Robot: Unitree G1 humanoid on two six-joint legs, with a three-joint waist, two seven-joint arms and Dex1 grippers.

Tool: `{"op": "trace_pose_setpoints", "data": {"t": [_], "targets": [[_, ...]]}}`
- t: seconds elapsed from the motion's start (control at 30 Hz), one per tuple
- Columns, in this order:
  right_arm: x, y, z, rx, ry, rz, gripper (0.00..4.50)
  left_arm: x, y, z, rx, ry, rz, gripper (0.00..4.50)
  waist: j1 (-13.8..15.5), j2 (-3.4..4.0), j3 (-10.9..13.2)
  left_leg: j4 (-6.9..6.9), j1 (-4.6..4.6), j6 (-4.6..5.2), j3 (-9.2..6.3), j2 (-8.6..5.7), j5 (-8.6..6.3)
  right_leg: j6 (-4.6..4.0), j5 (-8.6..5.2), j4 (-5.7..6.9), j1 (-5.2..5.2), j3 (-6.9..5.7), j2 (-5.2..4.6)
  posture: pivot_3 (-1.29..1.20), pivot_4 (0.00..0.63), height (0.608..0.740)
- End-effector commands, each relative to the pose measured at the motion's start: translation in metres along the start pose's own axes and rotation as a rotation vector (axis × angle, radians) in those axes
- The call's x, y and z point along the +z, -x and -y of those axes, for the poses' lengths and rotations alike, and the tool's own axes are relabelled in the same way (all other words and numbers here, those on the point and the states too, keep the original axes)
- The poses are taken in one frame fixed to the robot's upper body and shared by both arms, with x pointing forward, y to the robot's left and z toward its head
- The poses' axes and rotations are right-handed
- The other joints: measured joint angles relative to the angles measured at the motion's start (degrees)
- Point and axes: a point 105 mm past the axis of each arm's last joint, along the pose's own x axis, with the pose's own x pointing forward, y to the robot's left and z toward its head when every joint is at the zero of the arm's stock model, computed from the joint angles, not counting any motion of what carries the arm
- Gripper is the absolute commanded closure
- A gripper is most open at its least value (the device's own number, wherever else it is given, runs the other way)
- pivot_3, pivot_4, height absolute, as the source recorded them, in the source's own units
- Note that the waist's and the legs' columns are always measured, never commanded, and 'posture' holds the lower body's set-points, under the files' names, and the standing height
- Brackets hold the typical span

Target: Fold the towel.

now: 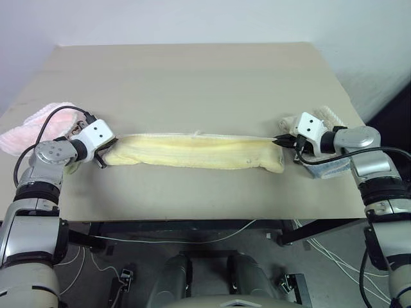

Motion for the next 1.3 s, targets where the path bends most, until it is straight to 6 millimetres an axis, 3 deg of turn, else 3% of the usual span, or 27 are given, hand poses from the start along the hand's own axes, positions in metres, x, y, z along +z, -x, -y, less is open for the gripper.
{"op": "trace_pose_setpoints", "data": {"t": [0.03, 0.27, 0.43, 0.53, 0.6, 0.73, 0.87, 0.97, 1.1, 1.3], "targets": [[0.010, 0.003, 0.012, -0.046, 0.031, 0.028, 4.04, 0.004, 0.003, -0.016, 0.071, -0.009, 0.004, 4.02, 0.00, 0.00, 0.00, 0.00, 0.00, 0.00, 0.00, 0.00, 0.00, 0.00, 0.00, 0.00, 0.00, 0.00, 0.00, 0.00, 0.150, 0.740], [0.018, 0.009, 0.015, -0.071, 0.041, 0.068, 1.79, 0.011, 0.002, -0.022, 0.120, 0.080, 0.064, 1.75, 0.01, 0.00, 0.00, 0.01, -0.01, 0.00, -0.01, 0.00, 0.00, 0.00, 0.00, 0.02, -0.01, 0.00, 0.00, 0.00, 0.150, 0.740], [0.041, 0.028, 0.026, -0.179, 0.084, 0.138, 0.04, 0.024, 0.006, -0.033, 0.176, 0.164, 0.163, 0.08, 0.16, 0.00, 0.00, 0.03, -0.04, 0.00, -0.02, 0.00, 0.00, 0.00, 0.00, 0.03, -0.03, -0.01, -0.02, 0.00, 0.150, 0.740], [0.060, 0.044, 0.025, -0.235, 0.037, 0.217, 0.01, 0.033, 0.012, -0.040, 0.199, 0.223, 0.243, 0.07, 0.20, 0.00, 0.00, 0.11, -0.24, 0.00, -0.07, 0.00, 0.00, 0.00, 0.00, 0.06, -0.20, -0.03, -0.03, 0.00, 0.150, 0.740], [0.065, 0.051, 0.014, -0.234, -0.031, 0.252, 0.01, 0.037, 0.015, -0.038, 0.180, 0.229, 0.278, 0.07, 0.24, -0.01, -0.01, 0.25, -0.45, -0.01, -0.13, 0.01, 0.00, 0.01, 0.00, 0.09, -0.34, -0.06, -0.03, 0.00, 0.150, 0.740], [0.073, 0.057, -0.019, -0.177, -0.226, 0.311, 0.01, 0.047, 0.020, -0.029, 0.125, 0.258, 0.359, 0.07, 0.24, 0.00, -0.02, 0.44, -0.61, 0.02, -0.23, 0.01, -0.01, 0.01, 0.01, 0.10, -0.36, -0.13, -0.04, 0.00, 0.150, 0.740], [0.074, 0.051, -0.065, -0.077, -0.593, 0.381, 0.01, 0.062, 0.030, -0.008, -0.001, 0.338, 0.482, 0.07, 0.20, -0.02, -0.03, 0.51, -0.65, 0.04, -0.34, 0.05, -0.02, 0.00, 0.00, 0.10, -0.34, -0.13, -0.09, 0.00, 0.150, 0.740], [0.068, 0.039, -0.103, 0.013, -0.906, 0.382, 0.01, 0.065, 0.037, 0.018, -0.120, 0.349, 0.500, 0.07, 0.15, -0.03, -0.05, 0.51, -0.66, 0.04, -0.37, 0.06, -0.03, 0.00, 0.01, 0.08, -0.34, -0.07, -0.13, 0.00, 0.150, 0.740], [0.058, 0.026, -0.126, 0.003, -1.240, 0.385, 0.01, 0.070, 0.046, 0.045, -0.239, 0.336, 0.502, 0.07, 0.23, -0.03, -0.06, 0.53, -0.65, 0.05, -0.37, 0.05, -0.03, -0.01, 0.01, 0.06, -0.34, -0.07, -0.16, 0.00, 0.150, 0.740], [0.034, 0.011, -0.131, -0.148, -1.678, 0.363, 0.01, 0.079, 0.049, 0.056, -0.291, 0.353, 0.512, 0.07, 0.22, -0.04, -0.07, 0.53, -0.64, 0.05, -0.38, 0.01, -0.03, -0.01, 0.01, 0.05, -0.30, -0.08, -0.20, 0.00, 0.150, 0.740]]}}
